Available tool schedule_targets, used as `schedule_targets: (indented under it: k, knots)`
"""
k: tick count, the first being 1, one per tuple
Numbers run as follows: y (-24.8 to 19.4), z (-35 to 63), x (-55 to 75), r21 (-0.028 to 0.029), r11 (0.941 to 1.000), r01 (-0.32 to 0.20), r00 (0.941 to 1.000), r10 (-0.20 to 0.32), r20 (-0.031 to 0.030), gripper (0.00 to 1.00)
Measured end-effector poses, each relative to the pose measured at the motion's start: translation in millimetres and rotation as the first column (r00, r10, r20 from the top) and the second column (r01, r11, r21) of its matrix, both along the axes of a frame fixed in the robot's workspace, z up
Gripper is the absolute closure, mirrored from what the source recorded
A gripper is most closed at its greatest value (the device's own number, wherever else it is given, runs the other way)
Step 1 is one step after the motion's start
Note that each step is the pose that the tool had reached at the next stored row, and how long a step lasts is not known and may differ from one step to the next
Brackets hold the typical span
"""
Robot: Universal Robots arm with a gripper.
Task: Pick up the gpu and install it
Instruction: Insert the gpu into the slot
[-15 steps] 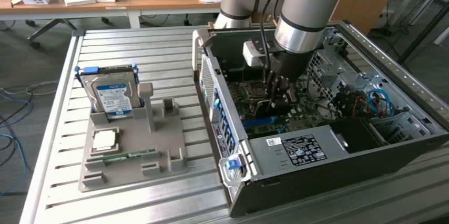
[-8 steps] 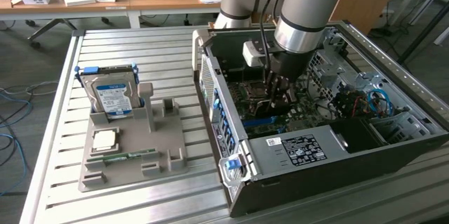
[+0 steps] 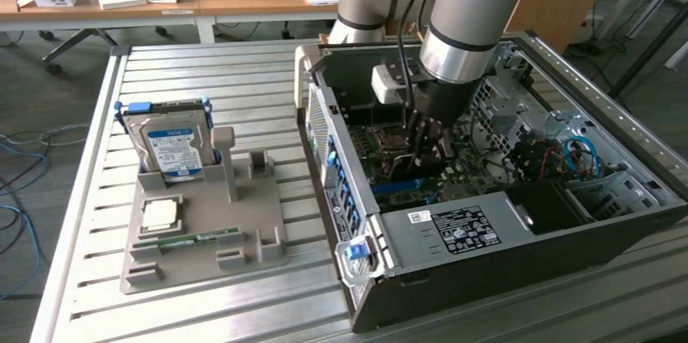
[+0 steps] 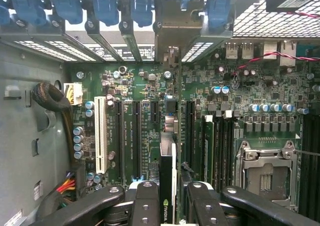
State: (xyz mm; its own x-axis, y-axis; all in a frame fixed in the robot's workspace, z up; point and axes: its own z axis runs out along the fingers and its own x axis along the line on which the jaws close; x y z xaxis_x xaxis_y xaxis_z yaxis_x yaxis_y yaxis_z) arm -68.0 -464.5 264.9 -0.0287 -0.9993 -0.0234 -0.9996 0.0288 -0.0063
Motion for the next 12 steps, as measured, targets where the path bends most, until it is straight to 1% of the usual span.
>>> schedule_targets:
  k: [12]
  knots:
    - [0.0,-5.1,0.0,0.0000,1.0000,-0.001,1.0000,0.001,0.0000,0.74]
